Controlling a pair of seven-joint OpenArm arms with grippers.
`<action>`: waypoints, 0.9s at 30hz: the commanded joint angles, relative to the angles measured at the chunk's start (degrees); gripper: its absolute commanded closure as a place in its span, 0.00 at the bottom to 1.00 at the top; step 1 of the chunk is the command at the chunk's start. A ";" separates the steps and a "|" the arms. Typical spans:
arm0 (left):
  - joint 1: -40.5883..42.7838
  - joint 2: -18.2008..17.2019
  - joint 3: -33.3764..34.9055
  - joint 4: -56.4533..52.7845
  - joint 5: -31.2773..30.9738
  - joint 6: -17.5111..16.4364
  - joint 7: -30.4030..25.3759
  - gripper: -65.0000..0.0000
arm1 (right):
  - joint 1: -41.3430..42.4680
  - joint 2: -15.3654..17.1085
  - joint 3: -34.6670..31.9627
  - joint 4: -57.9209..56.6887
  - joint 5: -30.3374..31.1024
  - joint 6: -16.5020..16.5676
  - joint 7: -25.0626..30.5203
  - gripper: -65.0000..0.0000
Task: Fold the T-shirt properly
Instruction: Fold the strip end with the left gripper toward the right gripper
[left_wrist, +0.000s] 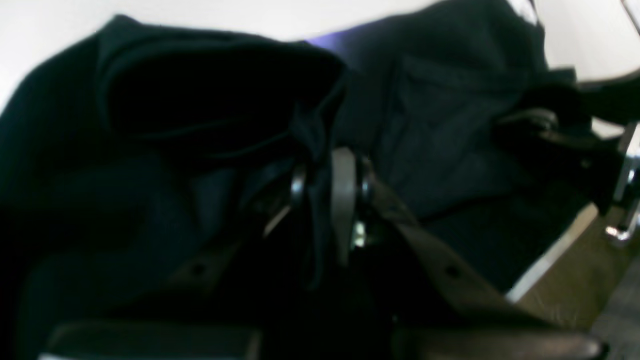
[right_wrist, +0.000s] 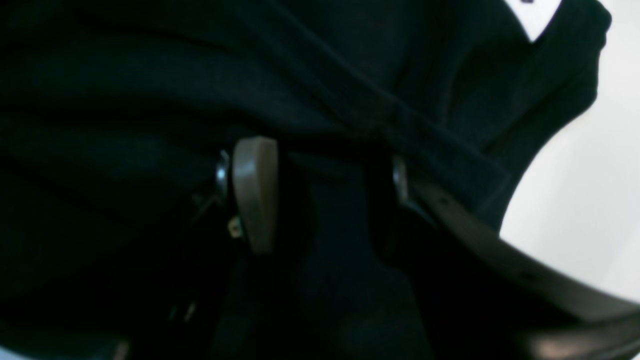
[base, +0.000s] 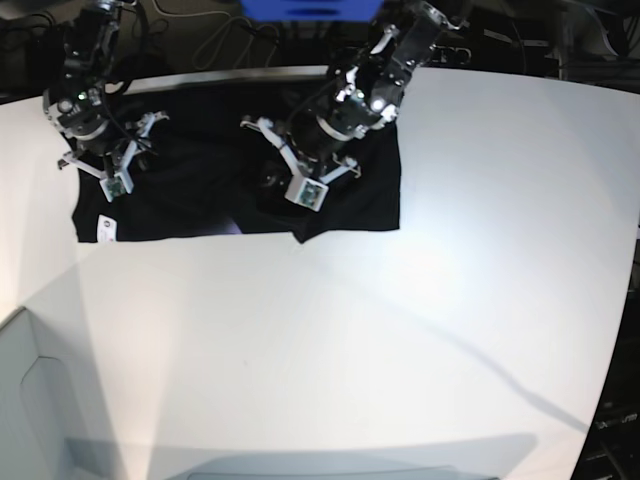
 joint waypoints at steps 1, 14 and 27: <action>-0.80 0.64 1.30 0.62 -0.63 0.49 -2.71 1.00 | 0.19 0.65 0.31 0.64 -0.19 0.76 0.00 0.56; -4.58 3.28 7.27 -3.95 -0.72 4.36 -5.70 0.97 | 0.11 0.65 0.31 0.64 -0.19 0.76 0.00 0.56; -0.98 -2.79 8.42 9.94 -0.63 8.05 -6.05 0.38 | 0.11 0.65 0.31 0.64 -0.19 0.76 -0.08 0.56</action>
